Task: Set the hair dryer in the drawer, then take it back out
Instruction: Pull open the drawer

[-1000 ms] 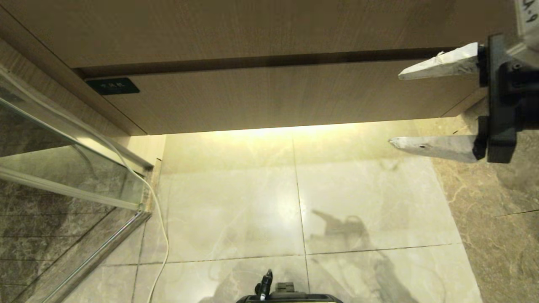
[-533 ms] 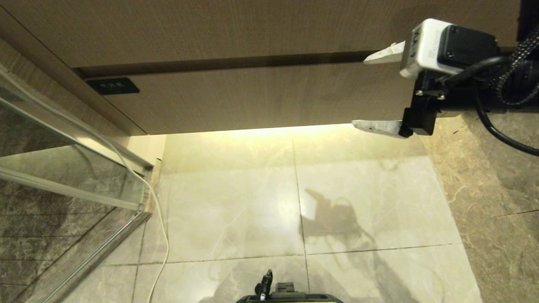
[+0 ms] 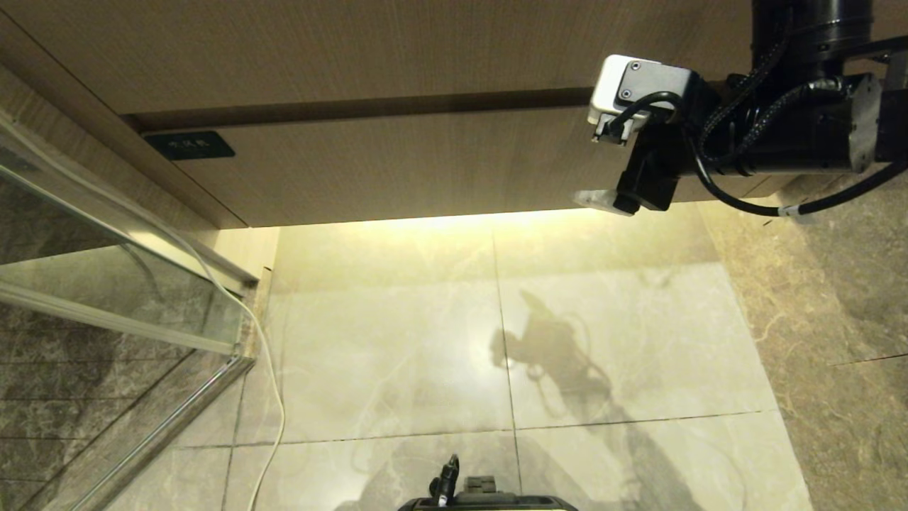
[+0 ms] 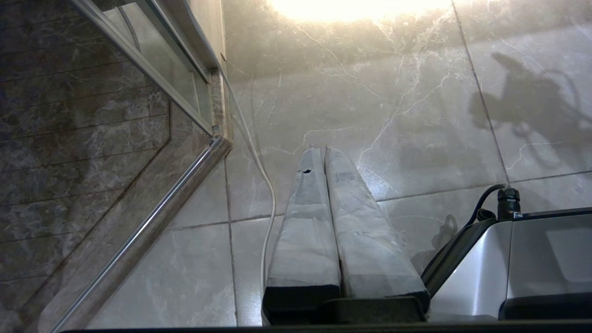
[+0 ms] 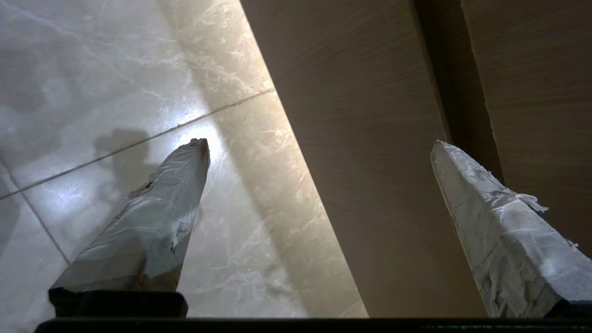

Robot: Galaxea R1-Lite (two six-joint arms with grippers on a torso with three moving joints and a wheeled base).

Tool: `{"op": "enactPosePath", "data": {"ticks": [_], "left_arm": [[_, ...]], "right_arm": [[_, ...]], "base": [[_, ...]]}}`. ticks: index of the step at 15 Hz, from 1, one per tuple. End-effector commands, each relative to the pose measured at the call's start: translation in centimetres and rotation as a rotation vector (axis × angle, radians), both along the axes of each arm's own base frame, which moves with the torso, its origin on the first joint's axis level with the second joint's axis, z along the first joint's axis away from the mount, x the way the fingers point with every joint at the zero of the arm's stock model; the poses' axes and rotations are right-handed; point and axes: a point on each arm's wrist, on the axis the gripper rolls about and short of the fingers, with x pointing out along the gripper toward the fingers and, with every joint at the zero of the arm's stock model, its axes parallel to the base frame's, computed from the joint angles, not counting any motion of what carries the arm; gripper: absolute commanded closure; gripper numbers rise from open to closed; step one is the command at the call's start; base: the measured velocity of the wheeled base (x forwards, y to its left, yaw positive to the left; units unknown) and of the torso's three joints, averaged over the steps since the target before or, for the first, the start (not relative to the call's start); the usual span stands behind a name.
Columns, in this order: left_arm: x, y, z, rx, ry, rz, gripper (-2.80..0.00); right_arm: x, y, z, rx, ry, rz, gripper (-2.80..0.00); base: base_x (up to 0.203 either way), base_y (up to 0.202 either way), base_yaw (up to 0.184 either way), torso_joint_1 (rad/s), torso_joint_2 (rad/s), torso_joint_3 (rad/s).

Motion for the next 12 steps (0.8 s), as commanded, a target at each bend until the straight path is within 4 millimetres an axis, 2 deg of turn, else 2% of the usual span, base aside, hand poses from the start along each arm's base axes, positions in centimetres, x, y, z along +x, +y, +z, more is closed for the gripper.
{"op": "enactPosePath", "data": {"ticks": [1, 5, 12], "left_arm": [[0.0, 0.0, 0.0, 0.000, 0.001, 0.001, 0.00], [0.0, 0.0, 0.0, 0.000, 0.001, 0.001, 0.00], [0.0, 0.0, 0.0, 0.000, 0.001, 0.000, 0.00]], "right_arm": [[1.7, 0.9, -0.8, 0.002, -0.011, -0.018, -2.80], [3.7, 1.9, -1.2, 0.053, -0.096, -0.019, -2.80], [6.9, 1.0, -2.3, -0.038, -0.154, 0.110, -2.80]], "base": [[0.000, 0.000, 0.000, 0.000, 0.00, 0.000], [0.000, 0.000, 0.000, 0.000, 0.00, 0.000], [0.000, 0.000, 0.000, 0.000, 0.00, 0.000]]}}
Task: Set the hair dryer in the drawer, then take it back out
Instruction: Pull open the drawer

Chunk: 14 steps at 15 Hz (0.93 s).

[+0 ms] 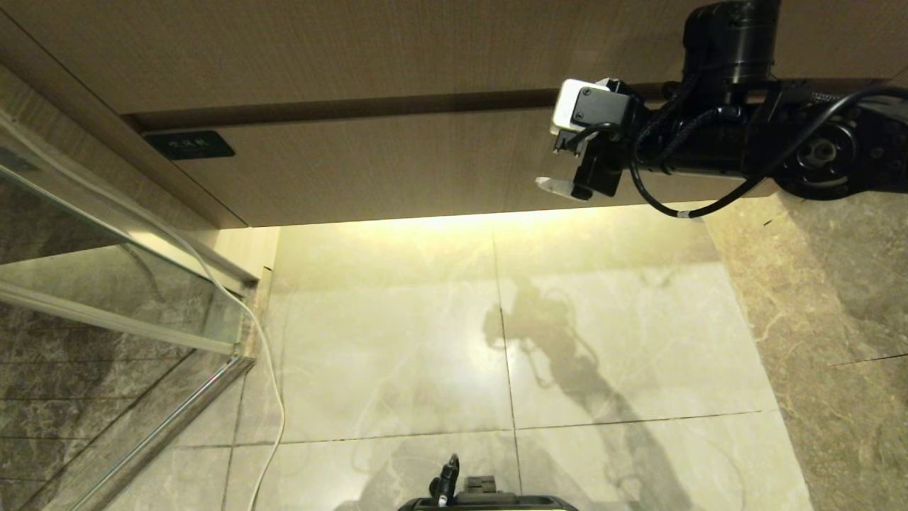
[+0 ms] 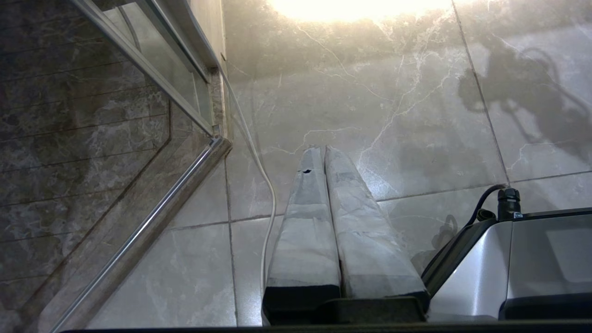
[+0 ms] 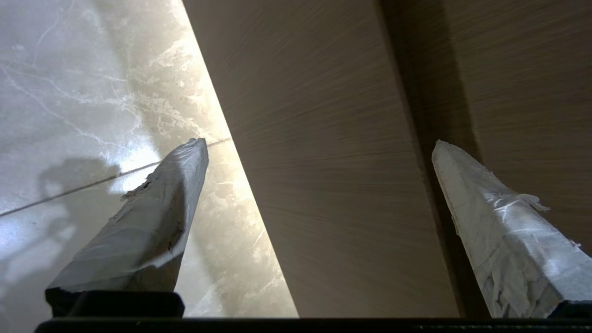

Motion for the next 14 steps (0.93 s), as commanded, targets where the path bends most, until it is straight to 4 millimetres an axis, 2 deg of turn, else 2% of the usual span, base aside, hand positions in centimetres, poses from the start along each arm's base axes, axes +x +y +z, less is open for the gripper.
{"op": "enactPosePath", "data": {"ticks": [1, 5, 14], "left_arm": [[0.0, 0.0, 0.0, 0.001, 0.001, 0.000, 0.00], [0.0, 0.0, 0.0, 0.001, 0.001, 0.001, 0.00], [0.0, 0.0, 0.0, 0.001, 0.001, 0.001, 0.00]], "right_arm": [[1.1, -0.1, -0.4, -0.011, -0.005, -0.007, -2.80], [2.3, -0.3, -0.1, -0.011, -0.072, -0.003, -2.80], [3.7, -0.5, -1.7, -0.041, -0.054, -0.014, -2.80]], "base": [[0.000, 0.000, 0.000, 0.000, 0.00, 0.000], [0.000, 0.000, 0.000, 0.000, 0.00, 0.000], [0.000, 0.000, 0.000, 0.000, 0.00, 0.000]]}}
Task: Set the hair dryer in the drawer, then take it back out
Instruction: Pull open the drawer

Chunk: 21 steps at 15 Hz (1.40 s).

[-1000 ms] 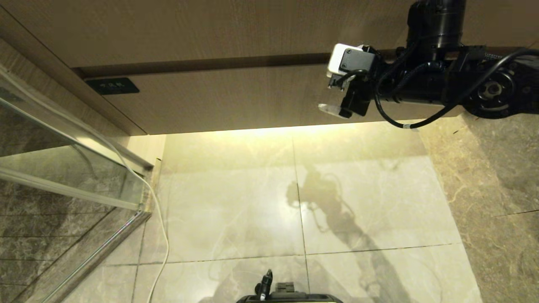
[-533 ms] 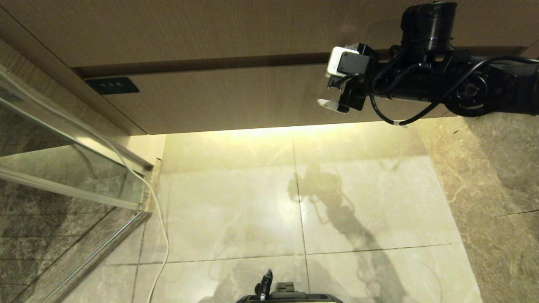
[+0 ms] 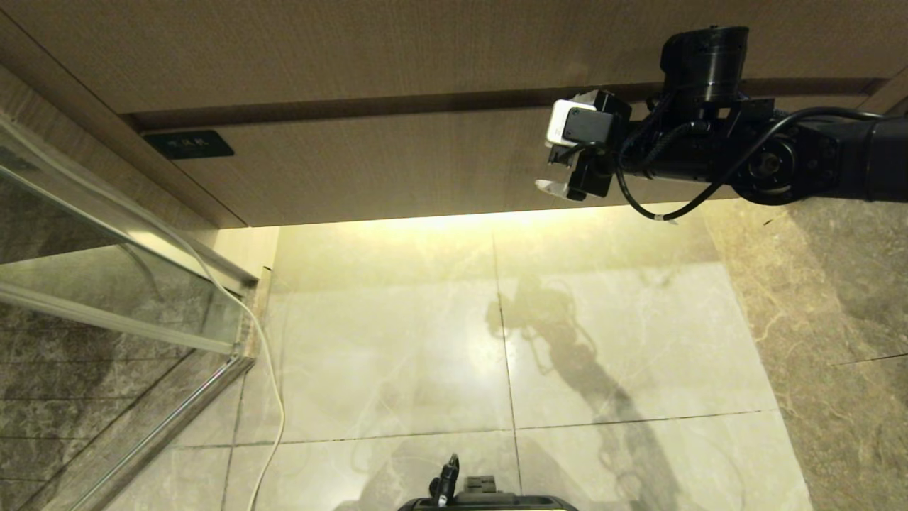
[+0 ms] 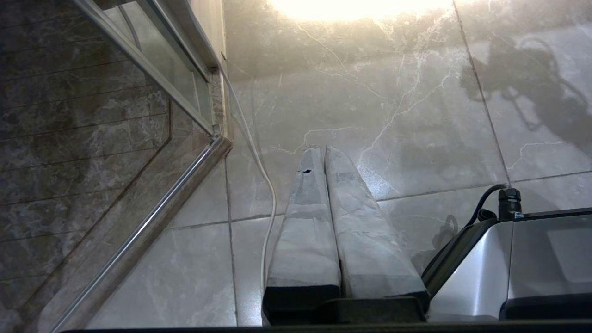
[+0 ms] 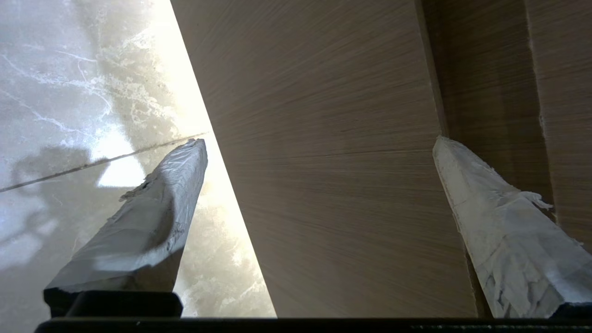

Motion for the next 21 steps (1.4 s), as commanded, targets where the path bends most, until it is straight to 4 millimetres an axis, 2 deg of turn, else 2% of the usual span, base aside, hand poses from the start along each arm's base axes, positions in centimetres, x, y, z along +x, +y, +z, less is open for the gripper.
{"op": "enactPosePath", "data": {"ticks": [1, 4, 8, 12, 21], "left_arm": [[0.0, 0.0, 0.0, 0.000, 0.001, -0.001, 0.00], [0.0, 0.0, 0.0, 0.000, 0.001, 0.001, 0.00], [0.0, 0.0, 0.0, 0.000, 0.000, 0.000, 0.00], [0.0, 0.0, 0.0, 0.000, 0.001, -0.001, 0.00], [0.0, 0.0, 0.0, 0.000, 0.001, 0.000, 0.00]], "right_arm": [[0.4, 0.0, -0.1, 0.002, -0.015, 0.000, -2.80], [0.1, -0.5, 0.2, 0.000, -0.014, -0.008, -2.80], [-1.6, -1.7, 0.7, -0.021, 0.032, -0.021, -2.80], [-2.2, -2.0, 1.0, -0.027, 0.033, -0.025, -2.80], [-1.6, -1.7, 1.3, -0.014, 0.007, -0.027, -2.80]], "base": [[0.000, 0.000, 0.000, 0.000, 0.00, 0.000], [0.000, 0.000, 0.000, 0.000, 0.00, 0.000], [0.000, 0.000, 0.000, 0.000, 0.00, 0.000], [0.000, 0.000, 0.000, 0.000, 0.00, 0.000], [0.000, 0.000, 0.000, 0.000, 0.00, 0.000]]}}
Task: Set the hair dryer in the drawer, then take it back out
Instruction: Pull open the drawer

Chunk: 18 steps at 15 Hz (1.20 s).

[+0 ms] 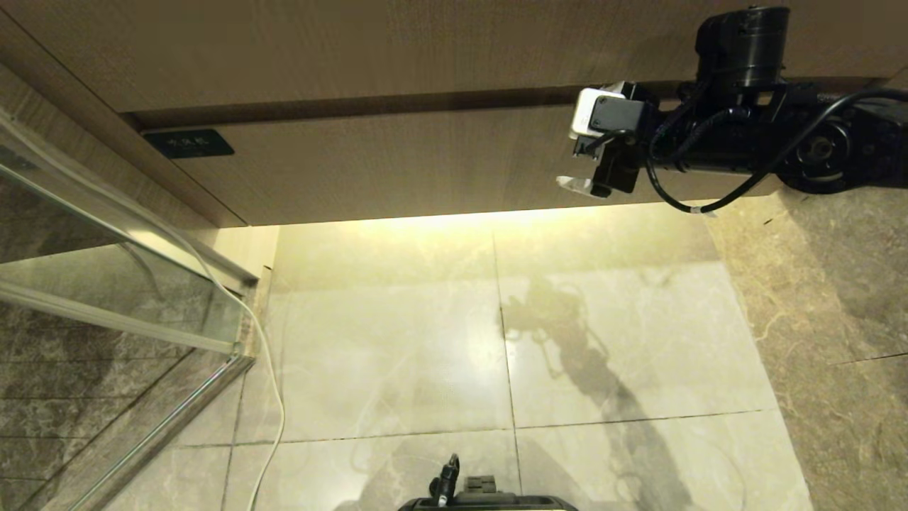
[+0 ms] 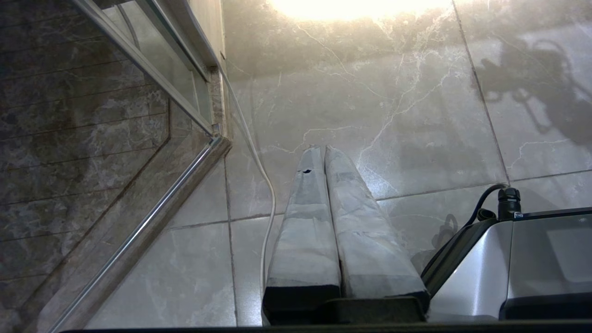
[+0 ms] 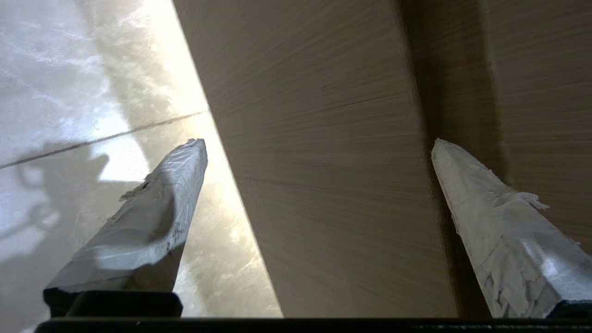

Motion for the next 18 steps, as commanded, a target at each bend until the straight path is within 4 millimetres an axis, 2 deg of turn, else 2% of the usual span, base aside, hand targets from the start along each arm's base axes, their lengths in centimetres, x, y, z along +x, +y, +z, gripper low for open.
{"op": "enactPosePath", "data": {"ticks": [1, 12, 18], "left_arm": [[0.0, 0.0, 0.0, 0.000, 0.002, 0.000, 0.00], [0.0, 0.0, 0.0, 0.000, 0.002, 0.000, 0.00], [0.0, 0.0, 0.0, 0.000, 0.002, 0.000, 0.00]], "right_arm": [[0.4, 0.2, 0.1, 0.000, -0.022, 0.003, -2.80], [3.3, 1.2, -1.8, 0.008, -0.032, -0.002, -2.80], [4.4, 0.6, -2.9, -0.001, -0.015, -0.012, -2.80]], "base": [[0.000, 0.000, 0.000, 0.000, 0.00, 0.000], [0.000, 0.000, 0.000, 0.000, 0.00, 0.000], [0.000, 0.000, 0.000, 0.000, 0.00, 0.000]]}}
